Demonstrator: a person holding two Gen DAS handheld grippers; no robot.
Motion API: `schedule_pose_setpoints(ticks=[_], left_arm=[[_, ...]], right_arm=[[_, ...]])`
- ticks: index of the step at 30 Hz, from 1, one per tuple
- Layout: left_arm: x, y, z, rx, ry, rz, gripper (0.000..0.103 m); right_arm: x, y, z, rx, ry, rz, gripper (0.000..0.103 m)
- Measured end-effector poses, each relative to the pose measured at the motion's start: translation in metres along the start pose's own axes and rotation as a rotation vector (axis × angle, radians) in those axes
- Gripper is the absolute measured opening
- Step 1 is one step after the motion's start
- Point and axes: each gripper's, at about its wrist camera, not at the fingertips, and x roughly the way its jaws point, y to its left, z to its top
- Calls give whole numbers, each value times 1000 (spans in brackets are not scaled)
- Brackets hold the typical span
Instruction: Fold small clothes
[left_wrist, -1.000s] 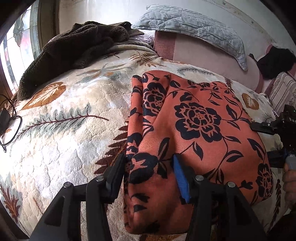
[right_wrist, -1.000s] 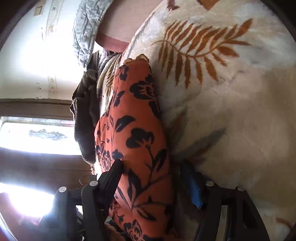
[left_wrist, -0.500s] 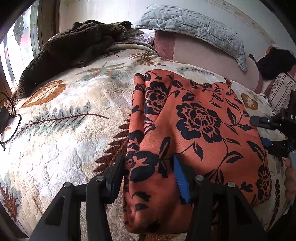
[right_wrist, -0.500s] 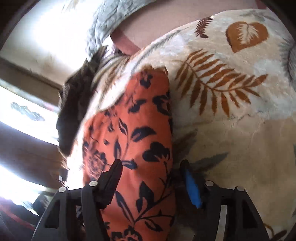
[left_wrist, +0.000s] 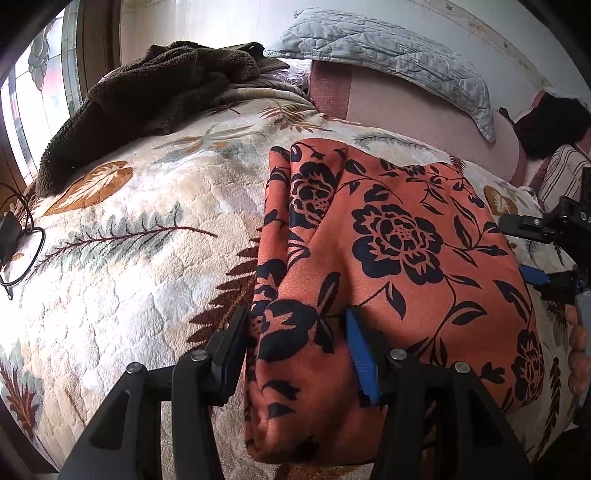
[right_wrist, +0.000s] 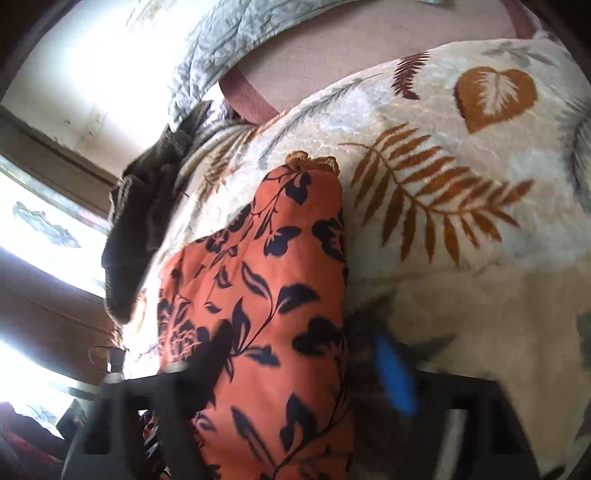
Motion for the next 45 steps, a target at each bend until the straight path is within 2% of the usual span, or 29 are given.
schedule_pose_setpoints(ticks=[3,5,7,8,9,10,12,13,14,16,18,20,23,26,27,28,29,30,31,32,34,36,37,38,39,40,41,42,45], left_arm=[[-7,4,1,-13,6,-24,54],[-23,10,8,-27,-9,-89,54],[-36,21,20,-65,-36,-174,65],[-38,29,26,-98,-33,-209,78],[-36,37,31,-136,-25,-247,83],[-29,43,36,-166,1,-287,83],[-3,51,42,-199,106,-376,83],[11,52,43,-212,147,-385,83],[22,53,42,-219,177,-367,79],[43,50,37,-222,241,-388,45],[49,53,34,-260,249,-421,37],[46,51,34,-252,240,-427,29],[31,37,37,-216,195,-404,26],[24,21,37,-235,190,-456,28],[28,14,34,-222,207,-443,35],[35,7,32,-179,224,-397,37],[42,1,30,-138,236,-337,52],[42,-1,30,-126,219,-300,66],[37,1,30,-127,198,-293,67],[31,3,31,-131,186,-300,68],[25,5,33,-125,153,-324,68],[38,6,31,-117,207,-343,67],[51,3,30,-125,255,-370,67],[54,3,29,-148,235,-378,59],[57,3,32,-158,247,-426,28],[55,0,35,-169,251,-436,28],[48,-5,39,-142,224,-408,26],[40,-14,41,-106,199,-393,25],[26,-36,58,-99,144,-438,25]], right_arm=[[-15,-7,-19,9,3,19,85],[-20,-7,-32,1,19,31,85],[-20,-6,-39,-18,42,57,85],[-20,-7,-41,-30,52,73,85],[-18,-7,-41,-41,61,84,85],[-16,-7,-42,-46,69,93,85],[-8,-11,-40,-32,82,109,85],[1,-12,-37,-18,97,115,85],[8,-14,-35,-4,112,120,85],[25,-14,-30,10,141,152,84],[37,-7,-26,-22,169,149,57],[41,0,-24,-49,190,122,43],[20,22,-19,-141,147,104,37],[-12,26,-15,-181,95,93,39],[-15,19,-16,-170,92,73,42],[-11,7,-17,-143,105,48,53],[-4,-7,-18,-111,128,17,61],[3,-22,-19,-60,154,-9,63],[5,-35,-21,-2,166,32,64],[3,-45,-23,45,161,110,65],[-3,-52,-23,68,114,176,69],[-1,-52,-20,76,92,203,73],[9,-50,-18,83,120,212,73],[25,-43,-17,66,184,205,71],[37,-34,-18,7,230,158,66],[37,-24,-17,-52,221,120,49],[33,-15,-16,-92,220,111,40],[23,-6,-12,-130,197,110,38],[-17,11,4,-226,112,86,36]])
